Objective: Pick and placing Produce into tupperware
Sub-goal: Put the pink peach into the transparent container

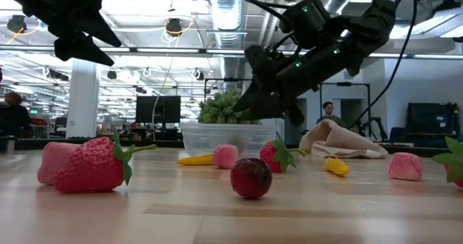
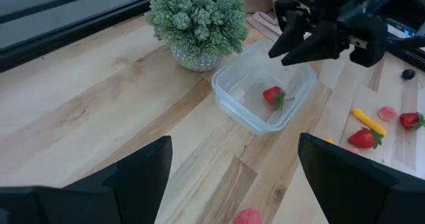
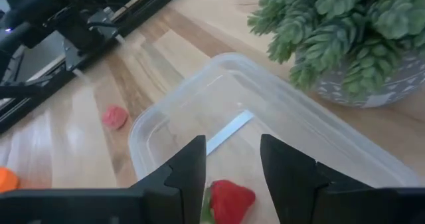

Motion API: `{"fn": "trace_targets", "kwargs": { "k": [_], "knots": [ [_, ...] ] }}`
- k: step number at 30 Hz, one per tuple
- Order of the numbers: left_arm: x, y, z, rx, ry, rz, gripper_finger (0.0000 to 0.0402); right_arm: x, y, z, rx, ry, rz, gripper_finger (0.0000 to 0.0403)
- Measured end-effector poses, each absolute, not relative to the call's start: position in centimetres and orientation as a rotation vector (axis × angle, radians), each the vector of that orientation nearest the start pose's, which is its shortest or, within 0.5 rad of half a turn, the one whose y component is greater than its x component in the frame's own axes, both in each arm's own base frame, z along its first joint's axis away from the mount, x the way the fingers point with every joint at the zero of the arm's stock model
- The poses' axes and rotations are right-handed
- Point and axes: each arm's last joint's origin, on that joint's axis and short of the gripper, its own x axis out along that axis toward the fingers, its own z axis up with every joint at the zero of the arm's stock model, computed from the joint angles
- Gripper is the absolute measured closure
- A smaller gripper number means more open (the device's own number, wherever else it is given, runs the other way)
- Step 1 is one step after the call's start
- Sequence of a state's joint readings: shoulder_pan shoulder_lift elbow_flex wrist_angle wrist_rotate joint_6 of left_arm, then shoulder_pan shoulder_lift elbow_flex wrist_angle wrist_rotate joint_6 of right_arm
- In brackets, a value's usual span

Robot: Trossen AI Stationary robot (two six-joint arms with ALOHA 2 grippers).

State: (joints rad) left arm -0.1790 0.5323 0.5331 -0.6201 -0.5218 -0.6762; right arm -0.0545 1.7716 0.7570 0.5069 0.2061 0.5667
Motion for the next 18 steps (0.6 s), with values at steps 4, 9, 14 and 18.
{"fn": "trace_targets", "kwargs": {
  "k": [4,9,14,18],
  "knots": [
    [11.5,-0.7,24.3,-0.430,0.469,0.473,0.0086,33.4,-1.9,15.7,0.486,0.376,-0.346,0.0270],
    [12.2,-1.2,23.1,-0.389,0.578,0.344,0.0086,31.9,-0.3,20.6,0.334,0.285,-0.229,0.0265],
    [12.9,-1.5,20.0,-0.398,0.633,0.289,0.0086,28.8,0.9,24.9,0.259,0.276,-0.186,0.0267],
    [13.2,-1.6,18.0,-0.418,0.600,0.291,0.0086,25.4,2.3,27.7,0.220,0.262,-0.220,0.0272]
  ]
}}
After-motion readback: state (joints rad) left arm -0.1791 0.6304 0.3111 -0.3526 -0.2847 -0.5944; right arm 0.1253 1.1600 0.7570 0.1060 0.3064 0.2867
